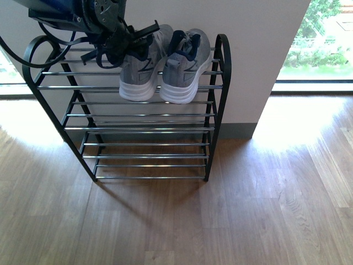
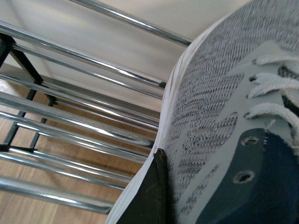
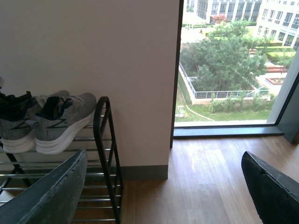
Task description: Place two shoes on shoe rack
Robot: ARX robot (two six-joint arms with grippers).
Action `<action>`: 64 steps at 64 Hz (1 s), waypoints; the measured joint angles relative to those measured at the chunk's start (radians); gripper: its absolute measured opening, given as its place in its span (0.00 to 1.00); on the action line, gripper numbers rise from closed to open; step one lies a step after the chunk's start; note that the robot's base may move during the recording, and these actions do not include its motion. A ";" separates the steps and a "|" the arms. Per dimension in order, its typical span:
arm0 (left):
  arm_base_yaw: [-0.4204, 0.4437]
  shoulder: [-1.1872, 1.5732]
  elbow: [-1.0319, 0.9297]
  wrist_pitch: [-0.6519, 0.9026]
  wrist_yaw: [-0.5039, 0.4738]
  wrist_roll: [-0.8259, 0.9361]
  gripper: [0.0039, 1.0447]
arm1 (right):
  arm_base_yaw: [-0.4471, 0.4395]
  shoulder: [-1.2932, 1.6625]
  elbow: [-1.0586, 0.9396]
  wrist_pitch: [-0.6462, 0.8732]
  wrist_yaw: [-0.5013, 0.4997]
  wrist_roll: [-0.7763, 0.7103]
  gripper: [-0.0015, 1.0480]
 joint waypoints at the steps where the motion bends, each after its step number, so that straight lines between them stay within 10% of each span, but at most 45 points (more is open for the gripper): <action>1: 0.000 0.004 0.010 -0.006 0.003 -0.003 0.02 | 0.000 0.000 0.000 0.000 0.000 0.000 0.91; 15: -0.013 -0.013 0.010 -0.026 -0.023 0.012 0.37 | 0.000 0.000 0.000 0.000 0.000 0.000 0.91; 36: -0.035 -0.519 -0.544 0.105 -0.279 0.028 0.92 | 0.000 0.000 0.000 0.000 0.000 0.000 0.91; 64: -0.143 -1.486 -1.322 -0.044 -0.672 0.043 0.91 | 0.000 0.000 0.000 0.000 0.000 0.000 0.91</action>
